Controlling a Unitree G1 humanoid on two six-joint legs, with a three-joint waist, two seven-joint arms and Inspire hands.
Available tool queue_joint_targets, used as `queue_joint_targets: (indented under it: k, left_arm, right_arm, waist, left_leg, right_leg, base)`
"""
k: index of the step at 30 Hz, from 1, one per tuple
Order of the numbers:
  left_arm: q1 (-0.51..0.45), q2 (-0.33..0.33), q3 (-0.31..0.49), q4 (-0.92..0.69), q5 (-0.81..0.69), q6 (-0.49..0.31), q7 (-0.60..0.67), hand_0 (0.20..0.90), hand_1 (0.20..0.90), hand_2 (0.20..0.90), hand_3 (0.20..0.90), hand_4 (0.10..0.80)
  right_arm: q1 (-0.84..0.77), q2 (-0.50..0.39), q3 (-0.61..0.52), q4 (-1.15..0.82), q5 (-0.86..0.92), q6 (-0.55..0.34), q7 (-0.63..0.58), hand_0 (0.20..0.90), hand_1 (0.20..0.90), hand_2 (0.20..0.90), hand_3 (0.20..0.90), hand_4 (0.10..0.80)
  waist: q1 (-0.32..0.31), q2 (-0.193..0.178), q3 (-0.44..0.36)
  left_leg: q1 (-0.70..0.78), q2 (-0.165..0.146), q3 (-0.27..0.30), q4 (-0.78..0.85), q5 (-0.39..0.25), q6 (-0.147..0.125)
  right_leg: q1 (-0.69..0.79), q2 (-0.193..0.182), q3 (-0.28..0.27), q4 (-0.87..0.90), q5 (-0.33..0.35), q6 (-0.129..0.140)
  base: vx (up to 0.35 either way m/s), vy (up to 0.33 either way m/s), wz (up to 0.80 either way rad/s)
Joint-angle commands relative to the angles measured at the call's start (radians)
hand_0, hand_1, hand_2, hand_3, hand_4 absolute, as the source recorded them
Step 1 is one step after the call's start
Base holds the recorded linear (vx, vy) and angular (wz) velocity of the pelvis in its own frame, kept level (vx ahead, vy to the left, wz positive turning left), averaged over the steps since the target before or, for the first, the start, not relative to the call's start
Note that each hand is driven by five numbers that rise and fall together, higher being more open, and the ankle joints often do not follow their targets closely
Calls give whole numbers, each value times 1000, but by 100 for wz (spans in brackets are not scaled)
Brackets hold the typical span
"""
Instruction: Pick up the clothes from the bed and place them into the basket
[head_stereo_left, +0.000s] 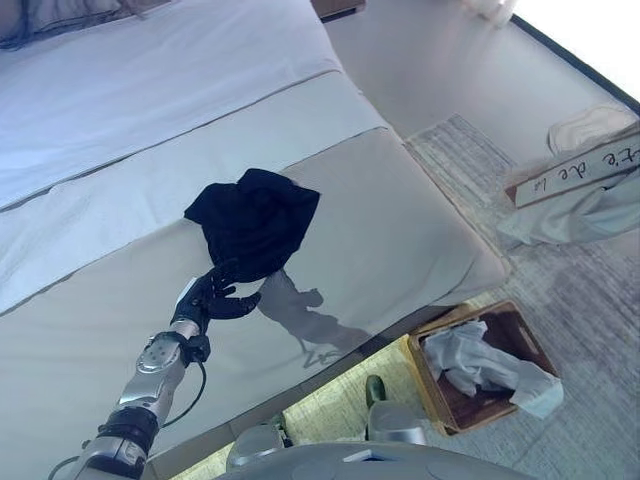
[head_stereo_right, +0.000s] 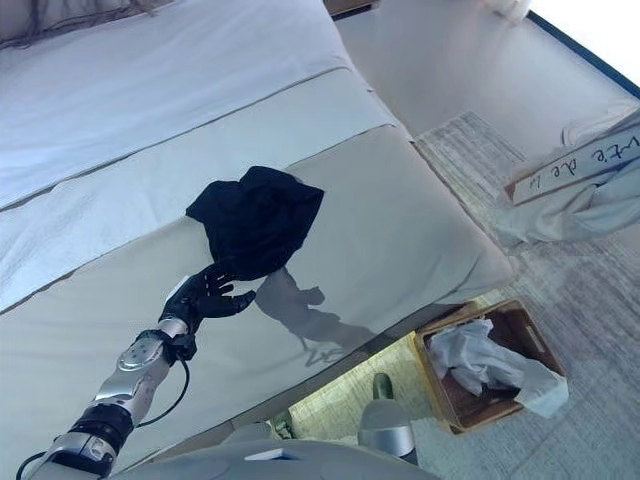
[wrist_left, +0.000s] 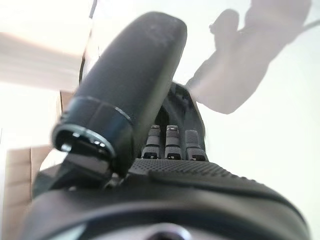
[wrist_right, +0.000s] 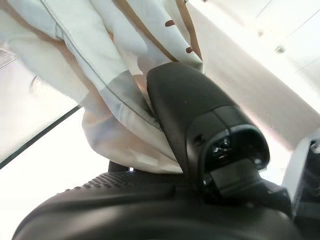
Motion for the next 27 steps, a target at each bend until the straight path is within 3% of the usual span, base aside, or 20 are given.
queue_joint_targets:
  k: [1, 5, 9, 14, 27]
  left_arm:
    - [-4, 29, 46, 38, 24, -106, -11, 900, 900, 900, 900, 800]
    - [-25, 39, 58, 61, 24, -98, -8, 900, 900, 900, 900, 800]
    - [-42, 34, 58, 77, 32, -98, -8, 900, 900, 900, 900, 800]
    - [-47, 26, 62, 79, 41, -87, -18, 900, 900, 900, 900, 800]
    - [-70, 14, 44, 38, 47, -36, -22, 900, 900, 900, 900, 800]
  right_arm:
    - [56, -180, -87, -32, 41, -86, -72, 300, 300, 300, 200, 100]
    - [194, -153, -200, -55, 39, -92, -36, 300, 300, 300, 200, 100]
    - [259, -105, -233, -64, 32, -107, 7, 300, 300, 300, 200, 100]
    - [268, -40, -191, -38, 17, -119, 77, 300, 300, 300, 200, 100]
    - [205, 210, 34, 20, -39, -114, 90, 300, 300, 300, 200, 100]
  waist:
    - [-18, -61, -192]
    - [-52, -59, -193]
    - [-68, -56, -194]
    - [-75, -51, -194]
    - [-62, -17, -182]
  left_leg:
    - [-20, 24, -30, 87, -137, -21]
    - [-18, 31, -8, 99, -147, -19]
    - [-12, 33, 9, 106, -156, -18]
    - [-3, 35, 22, 113, -164, -17]
    - [-1, 40, 34, 120, -167, -25]
  right_leg:
    - [-117, 43, 12, 90, -40, 36]
    - [-138, 50, 42, 94, -35, 35]
    - [-147, 53, 56, 93, -29, 35]
    - [-152, 54, 66, 90, -24, 35]
    - [-159, 44, 40, 88, -21, 28]
  base:
    - [5, -29, -17]
    - [-9, -19, -20]
    - [-10, -10, -22]
    - [-3, -38, -20]
    - [-27, -32, -1]
